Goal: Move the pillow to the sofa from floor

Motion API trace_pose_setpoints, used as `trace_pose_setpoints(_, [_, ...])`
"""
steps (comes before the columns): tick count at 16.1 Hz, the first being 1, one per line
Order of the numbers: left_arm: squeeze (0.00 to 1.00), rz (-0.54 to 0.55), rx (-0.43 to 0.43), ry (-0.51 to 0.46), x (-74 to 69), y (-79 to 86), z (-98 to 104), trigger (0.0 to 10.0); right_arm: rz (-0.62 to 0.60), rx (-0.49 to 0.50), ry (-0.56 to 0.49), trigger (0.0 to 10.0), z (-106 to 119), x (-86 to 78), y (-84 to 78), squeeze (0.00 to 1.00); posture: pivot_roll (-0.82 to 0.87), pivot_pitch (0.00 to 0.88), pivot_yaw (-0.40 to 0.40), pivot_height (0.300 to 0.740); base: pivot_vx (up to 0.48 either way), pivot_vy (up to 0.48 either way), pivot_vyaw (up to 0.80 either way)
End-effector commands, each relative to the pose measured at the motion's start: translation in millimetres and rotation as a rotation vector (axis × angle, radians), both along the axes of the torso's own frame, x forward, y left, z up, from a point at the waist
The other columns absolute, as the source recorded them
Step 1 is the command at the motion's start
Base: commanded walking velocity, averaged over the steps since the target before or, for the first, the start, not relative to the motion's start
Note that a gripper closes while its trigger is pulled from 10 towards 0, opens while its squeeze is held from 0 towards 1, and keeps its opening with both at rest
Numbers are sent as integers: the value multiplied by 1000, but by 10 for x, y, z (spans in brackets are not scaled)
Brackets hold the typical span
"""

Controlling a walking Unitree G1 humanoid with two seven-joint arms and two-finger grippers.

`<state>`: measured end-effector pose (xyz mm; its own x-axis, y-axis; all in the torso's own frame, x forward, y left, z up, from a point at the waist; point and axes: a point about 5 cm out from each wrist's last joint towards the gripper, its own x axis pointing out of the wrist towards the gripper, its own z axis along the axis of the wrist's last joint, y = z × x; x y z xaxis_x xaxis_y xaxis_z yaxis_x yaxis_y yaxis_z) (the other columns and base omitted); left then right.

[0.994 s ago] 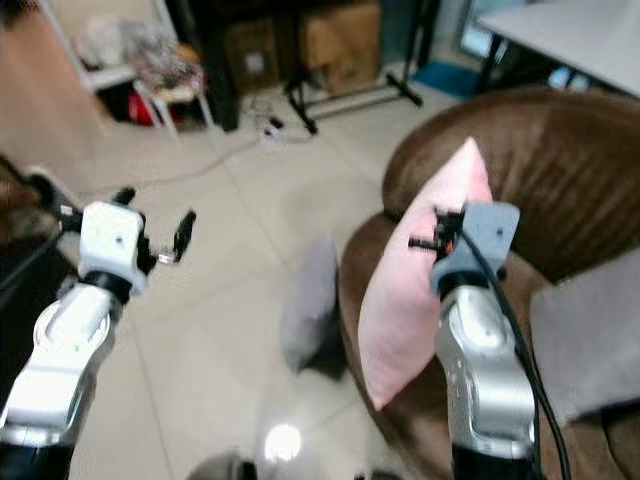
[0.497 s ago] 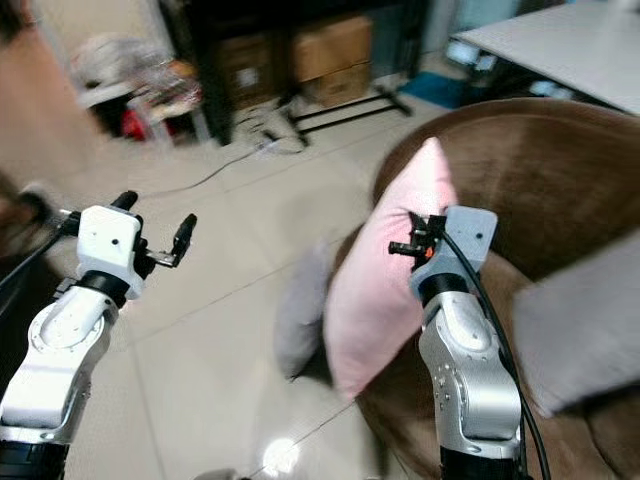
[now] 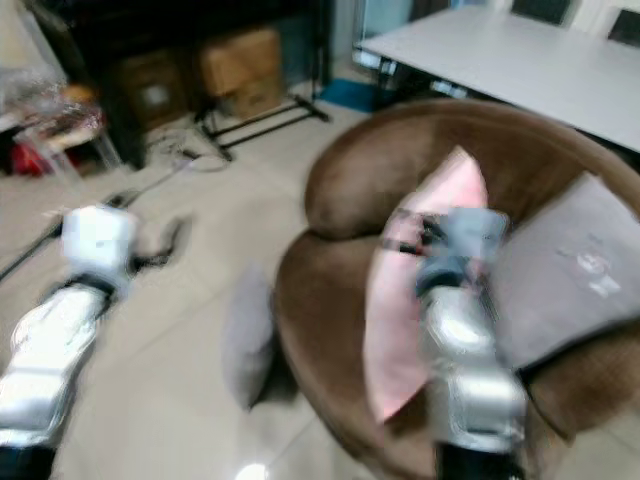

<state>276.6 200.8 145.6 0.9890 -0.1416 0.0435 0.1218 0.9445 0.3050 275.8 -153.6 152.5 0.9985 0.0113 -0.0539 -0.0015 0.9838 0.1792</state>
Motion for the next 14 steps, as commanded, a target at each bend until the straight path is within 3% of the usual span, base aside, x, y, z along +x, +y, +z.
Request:
trace_pose_setpoints(1, [161, -46, -9, -32, 29, -130, 76, 10000, -36, -18, -52, 10000, 106, -7, -118, 0, -82, 0, 41, 740, 281, 0, -800])
trace_pose_setpoints(6, [157, -52, -3, -30, 9, -132, 73, 10000, -17, -22, -66, 10000, 121, -3, -107, 0, -81, 0, 42, 740, 281, 0, -121])
trace_pose_setpoints(10, [129, -140, 54, 17, -31, -148, 25, 10000, 203, 40, -73, 10000, 194, 58, 118, 0, -76, 0, 36, 740, 0, 0, 0])
trace_pose_setpoints(14, [137, -243, 94, 83, -108, -106, -29, 10000, 335, 78, -72, 10000, 284, 155, 290, 0, -66, 0, 33, 740, 0, 0, 0])
